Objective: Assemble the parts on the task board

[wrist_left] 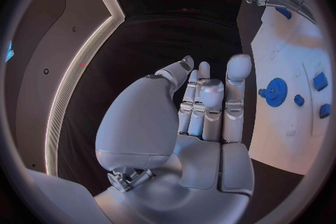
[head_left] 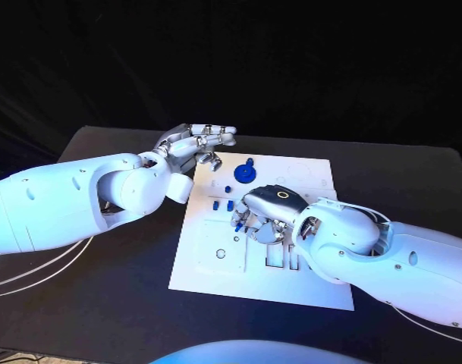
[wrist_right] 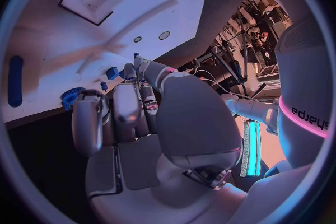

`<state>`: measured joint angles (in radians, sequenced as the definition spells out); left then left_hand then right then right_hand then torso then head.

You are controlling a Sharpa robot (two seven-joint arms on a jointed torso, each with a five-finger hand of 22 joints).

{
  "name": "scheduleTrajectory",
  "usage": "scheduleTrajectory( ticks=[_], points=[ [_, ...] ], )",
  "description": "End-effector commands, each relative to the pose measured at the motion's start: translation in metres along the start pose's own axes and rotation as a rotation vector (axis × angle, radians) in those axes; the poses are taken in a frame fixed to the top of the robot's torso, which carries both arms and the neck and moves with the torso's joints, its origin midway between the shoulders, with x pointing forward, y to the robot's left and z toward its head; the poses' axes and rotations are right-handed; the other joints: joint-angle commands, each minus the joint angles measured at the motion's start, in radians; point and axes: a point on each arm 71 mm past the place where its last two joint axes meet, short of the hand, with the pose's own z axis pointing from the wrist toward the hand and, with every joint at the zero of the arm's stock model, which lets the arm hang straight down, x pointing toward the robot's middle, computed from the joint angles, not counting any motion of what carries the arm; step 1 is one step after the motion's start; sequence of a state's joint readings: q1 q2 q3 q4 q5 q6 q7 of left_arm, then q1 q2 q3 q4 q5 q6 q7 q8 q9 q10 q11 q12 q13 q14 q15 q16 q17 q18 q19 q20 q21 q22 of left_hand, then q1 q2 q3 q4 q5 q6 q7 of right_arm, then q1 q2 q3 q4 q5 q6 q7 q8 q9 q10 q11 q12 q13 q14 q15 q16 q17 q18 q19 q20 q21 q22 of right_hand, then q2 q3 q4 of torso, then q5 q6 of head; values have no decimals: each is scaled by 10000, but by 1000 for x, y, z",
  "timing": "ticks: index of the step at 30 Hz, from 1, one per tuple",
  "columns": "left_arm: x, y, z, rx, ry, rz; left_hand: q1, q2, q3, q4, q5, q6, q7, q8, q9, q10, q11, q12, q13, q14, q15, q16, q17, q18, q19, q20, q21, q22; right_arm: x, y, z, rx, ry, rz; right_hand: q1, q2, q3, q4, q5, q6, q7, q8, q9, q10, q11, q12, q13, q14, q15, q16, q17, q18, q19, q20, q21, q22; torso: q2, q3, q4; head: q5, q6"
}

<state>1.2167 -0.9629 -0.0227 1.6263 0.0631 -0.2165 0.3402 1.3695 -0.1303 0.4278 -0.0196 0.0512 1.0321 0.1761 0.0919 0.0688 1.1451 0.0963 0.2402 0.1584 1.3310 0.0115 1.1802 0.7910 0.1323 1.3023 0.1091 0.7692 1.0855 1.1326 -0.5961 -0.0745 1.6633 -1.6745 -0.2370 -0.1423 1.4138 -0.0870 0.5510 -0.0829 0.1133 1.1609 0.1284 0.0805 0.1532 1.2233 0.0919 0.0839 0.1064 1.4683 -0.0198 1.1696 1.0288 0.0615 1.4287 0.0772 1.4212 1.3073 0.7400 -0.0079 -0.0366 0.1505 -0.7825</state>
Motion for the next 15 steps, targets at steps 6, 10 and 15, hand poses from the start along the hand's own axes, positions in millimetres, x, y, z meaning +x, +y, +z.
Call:
scheduleTrajectory(
  ticks=[6, 10, 15],
  points=[
    [3, 0, 1, 61, 258, -96, -11, 108, -53, -6, 28, -76, 7, 23, -15, -96, -7, 30, 11, -65, -3, -46, -9, 170, -68, 11, -43, -9, 8, 3, 2, -58, 747, -152, 33, -39, 29, -2, -38, 9, 55, -46, 22, 293, -272, -44, 17, 241, 7, 44, -2, -44, 1, 69, 39, 271, 0, -1, -18, 33, -55],
    [3, 0, 1, 45, 266, -99, -11, 108, -53, -6, 28, -76, 7, 23, -15, -96, -7, 30, 11, -65, -3, -46, -9, 170, -68, 11, -43, -9, 9, 2, 2, 1, 817, -222, 33, -39, 29, -2, -38, 9, 55, -46, 22, 293, -272, -44, 17, 241, 7, 44, -2, -44, 1, 69, 39, 271, -4, -6, -18, 25, -70],
    [3, 0, 1, 34, 272, -101, -11, 108, -53, -6, 28, -76, 7, 23, -15, -96, -7, 30, 11, -65, -3, -46, -9, 170, -68, 11, -43, -9, 10, 0, 3, 69, 898, -287, 33, -39, 29, -2, -38, 9, 55, -46, 22, 293, -272, -44, 17, 241, 7, 44, -2, -44, 1, 69, 39, 271, 0, -6, -6, 17, -92]
  ],
)
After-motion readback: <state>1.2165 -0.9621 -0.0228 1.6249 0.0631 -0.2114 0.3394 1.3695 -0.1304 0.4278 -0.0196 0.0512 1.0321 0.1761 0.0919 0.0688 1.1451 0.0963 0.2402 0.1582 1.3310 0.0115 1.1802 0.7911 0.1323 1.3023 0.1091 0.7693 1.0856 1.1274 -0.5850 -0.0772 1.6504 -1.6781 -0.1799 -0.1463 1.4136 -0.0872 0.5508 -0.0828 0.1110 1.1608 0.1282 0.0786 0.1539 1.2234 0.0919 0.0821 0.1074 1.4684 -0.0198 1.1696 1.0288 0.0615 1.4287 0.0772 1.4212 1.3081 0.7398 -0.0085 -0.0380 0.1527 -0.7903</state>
